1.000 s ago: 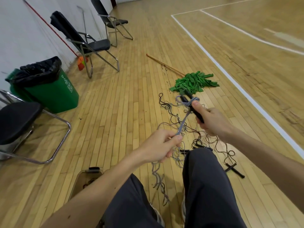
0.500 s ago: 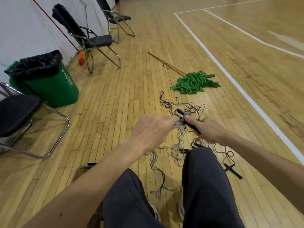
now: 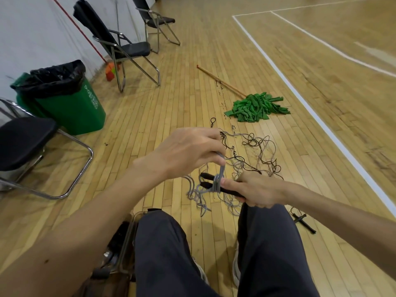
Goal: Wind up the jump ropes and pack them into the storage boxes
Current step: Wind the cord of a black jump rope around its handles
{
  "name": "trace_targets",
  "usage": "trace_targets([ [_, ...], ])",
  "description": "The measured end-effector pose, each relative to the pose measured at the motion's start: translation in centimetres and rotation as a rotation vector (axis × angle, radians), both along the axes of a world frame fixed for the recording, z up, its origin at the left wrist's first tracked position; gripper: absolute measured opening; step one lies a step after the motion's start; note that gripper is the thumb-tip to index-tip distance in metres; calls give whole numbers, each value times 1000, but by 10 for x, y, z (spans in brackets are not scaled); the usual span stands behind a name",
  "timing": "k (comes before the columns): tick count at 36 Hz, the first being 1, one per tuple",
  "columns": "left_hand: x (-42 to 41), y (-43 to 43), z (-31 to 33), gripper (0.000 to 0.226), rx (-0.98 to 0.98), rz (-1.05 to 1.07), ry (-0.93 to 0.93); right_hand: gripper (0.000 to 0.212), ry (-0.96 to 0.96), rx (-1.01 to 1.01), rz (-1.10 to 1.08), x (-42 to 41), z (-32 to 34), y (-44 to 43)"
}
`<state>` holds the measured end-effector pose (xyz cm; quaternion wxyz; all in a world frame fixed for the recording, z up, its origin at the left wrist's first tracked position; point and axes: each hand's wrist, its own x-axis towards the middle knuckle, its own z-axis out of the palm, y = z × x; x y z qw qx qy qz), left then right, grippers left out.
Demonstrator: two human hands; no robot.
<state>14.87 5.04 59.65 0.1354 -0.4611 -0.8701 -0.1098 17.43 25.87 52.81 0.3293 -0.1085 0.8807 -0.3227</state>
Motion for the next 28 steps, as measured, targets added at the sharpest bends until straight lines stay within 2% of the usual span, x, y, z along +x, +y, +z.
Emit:
trace_targets([
  [5, 1, -6, 6, 35, 65, 42, -170, 66, -56, -47, 104, 9, 10, 1],
  [10, 3, -6, 7, 18, 41, 55, -282, 63, -65, -61, 207, 21, 20, -4],
  [15, 4, -4, 9, 8, 118, 58, -407, 70, 33, -84, 299, 29, 23, -9],
  [20, 1, -3, 5, 3, 233, 93, -568, 42, -68, -153, 252, 33, 27, -11],
  [24, 1, -4, -1, 8, 361, 67, -731, 39, -136, -227, 233, 39, 33, -12],
  [28, 2, -5, -9, 10, 483, 71, -857, 40, -111, -257, 218, 43, 39, -12],
])
